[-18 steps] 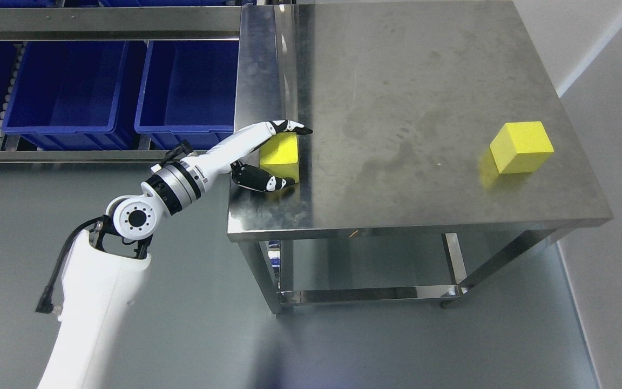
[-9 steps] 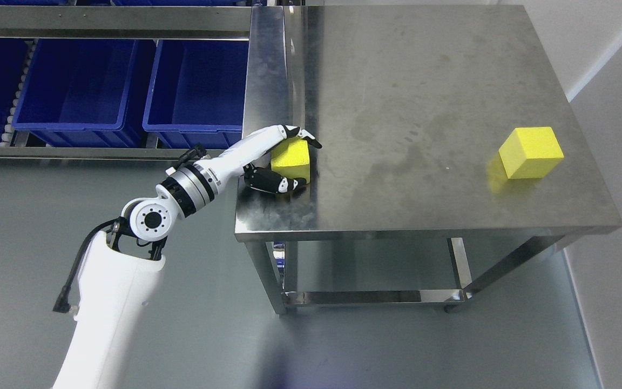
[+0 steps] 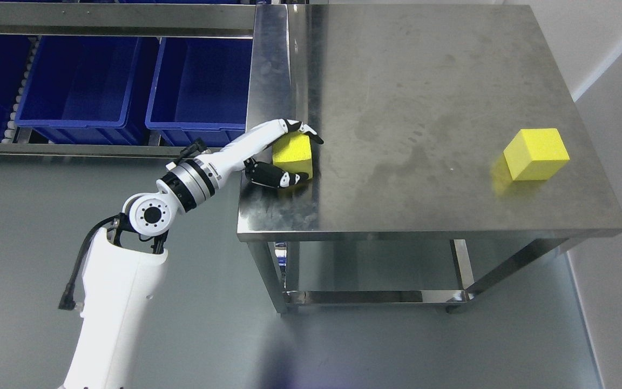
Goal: Move yellow foam block to right shelf middle
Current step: 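Lift the yellow cube off the table with the left hand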
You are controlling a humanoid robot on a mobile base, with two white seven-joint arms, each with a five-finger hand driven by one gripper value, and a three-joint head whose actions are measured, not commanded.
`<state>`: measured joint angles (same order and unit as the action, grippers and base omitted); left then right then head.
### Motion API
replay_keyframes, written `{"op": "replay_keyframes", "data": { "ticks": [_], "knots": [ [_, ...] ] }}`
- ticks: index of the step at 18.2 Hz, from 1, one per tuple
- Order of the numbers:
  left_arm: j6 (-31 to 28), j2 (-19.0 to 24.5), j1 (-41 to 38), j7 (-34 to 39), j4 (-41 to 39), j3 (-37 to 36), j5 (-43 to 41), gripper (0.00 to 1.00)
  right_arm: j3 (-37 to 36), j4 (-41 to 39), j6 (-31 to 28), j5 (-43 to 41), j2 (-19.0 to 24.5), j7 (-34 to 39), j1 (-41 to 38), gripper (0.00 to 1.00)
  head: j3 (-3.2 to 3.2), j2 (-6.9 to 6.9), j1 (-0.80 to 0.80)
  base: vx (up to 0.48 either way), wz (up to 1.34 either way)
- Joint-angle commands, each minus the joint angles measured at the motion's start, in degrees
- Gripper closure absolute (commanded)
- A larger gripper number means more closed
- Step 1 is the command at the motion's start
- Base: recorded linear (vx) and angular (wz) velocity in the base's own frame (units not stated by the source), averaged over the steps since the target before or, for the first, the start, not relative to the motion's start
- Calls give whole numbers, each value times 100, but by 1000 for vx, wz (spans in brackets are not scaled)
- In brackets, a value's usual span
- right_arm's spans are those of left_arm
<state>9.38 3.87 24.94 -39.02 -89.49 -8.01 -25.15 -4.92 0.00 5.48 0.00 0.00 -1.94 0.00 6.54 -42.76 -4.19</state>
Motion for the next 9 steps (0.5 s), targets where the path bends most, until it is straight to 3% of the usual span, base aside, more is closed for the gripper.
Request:
{"op": "replay_keyframes", "data": {
  "ticks": [1,6,9],
  "knots": [
    [353,-287,108,131,-25,1450,132,100,0,-100,-3,18,-100,0,-8,0,0,0,0,11,17],
    [354,-287,-112,754,-86,2083,1616,100,0,-100,-3,18,-100,0,-8,0,0,0,0,8,170],
    [363,-287,-332,1106,-86,2251,2048,100,0,-100,-3,18,-100,0,-8,0,0,0,0,18,573]
  ]
}}
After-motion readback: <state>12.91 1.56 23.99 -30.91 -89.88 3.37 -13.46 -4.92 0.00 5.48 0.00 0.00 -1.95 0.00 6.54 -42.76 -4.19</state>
